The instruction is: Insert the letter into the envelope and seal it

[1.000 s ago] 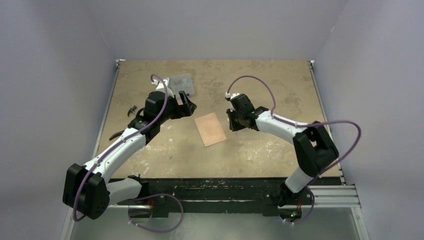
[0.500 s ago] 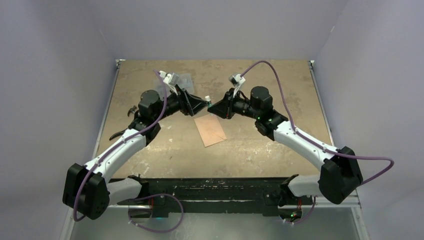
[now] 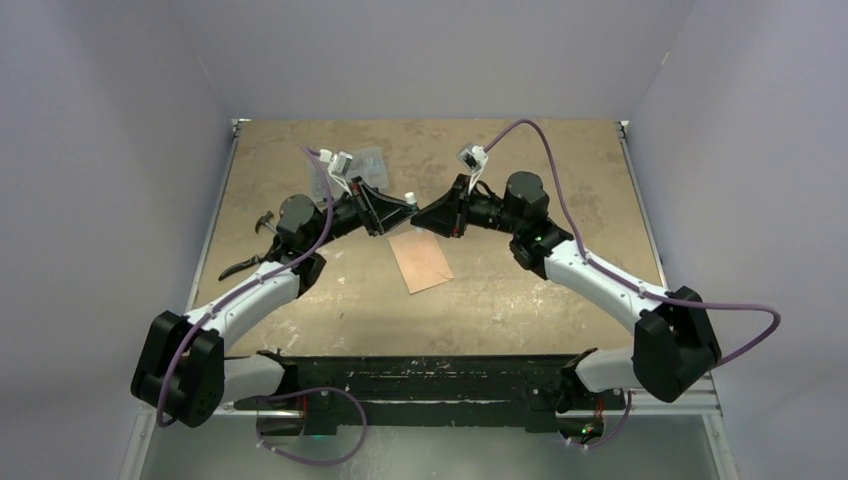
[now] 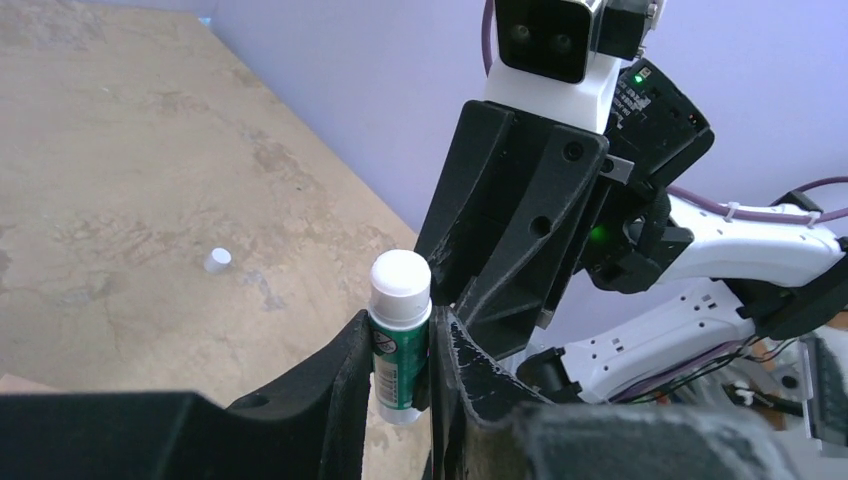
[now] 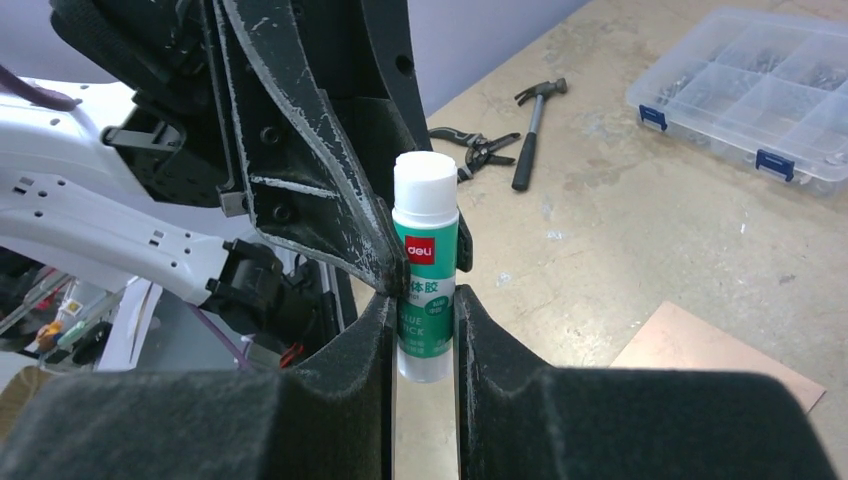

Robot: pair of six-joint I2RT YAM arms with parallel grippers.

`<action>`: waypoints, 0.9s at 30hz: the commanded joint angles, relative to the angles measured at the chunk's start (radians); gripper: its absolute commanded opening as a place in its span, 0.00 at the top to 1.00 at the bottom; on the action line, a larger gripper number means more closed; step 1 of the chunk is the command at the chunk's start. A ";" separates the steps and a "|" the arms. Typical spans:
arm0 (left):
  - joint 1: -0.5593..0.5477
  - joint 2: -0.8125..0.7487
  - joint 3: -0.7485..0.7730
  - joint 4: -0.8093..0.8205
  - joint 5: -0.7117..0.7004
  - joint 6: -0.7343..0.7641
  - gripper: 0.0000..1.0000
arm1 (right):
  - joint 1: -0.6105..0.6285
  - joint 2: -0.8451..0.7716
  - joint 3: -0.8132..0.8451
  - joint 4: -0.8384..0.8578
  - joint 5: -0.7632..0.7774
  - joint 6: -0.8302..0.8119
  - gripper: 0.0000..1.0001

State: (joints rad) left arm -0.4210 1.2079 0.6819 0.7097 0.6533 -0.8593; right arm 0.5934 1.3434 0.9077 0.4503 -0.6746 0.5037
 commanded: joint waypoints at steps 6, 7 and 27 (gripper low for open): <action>0.002 0.079 -0.038 0.314 0.075 -0.196 1.00 | 0.007 0.021 0.027 0.065 -0.143 0.017 0.94; 0.002 0.074 -0.036 0.312 0.072 -0.193 1.00 | 0.008 0.022 0.029 0.060 -0.142 0.016 0.92; 0.002 0.003 0.062 0.260 -0.058 -0.293 1.00 | 0.006 -0.120 -0.404 0.865 0.273 0.783 0.24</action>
State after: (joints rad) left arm -0.4168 1.2339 0.7055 0.9215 0.6193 -1.0893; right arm 0.5995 1.1995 0.5148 1.0367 -0.5117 1.0801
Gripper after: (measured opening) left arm 0.227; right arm 0.764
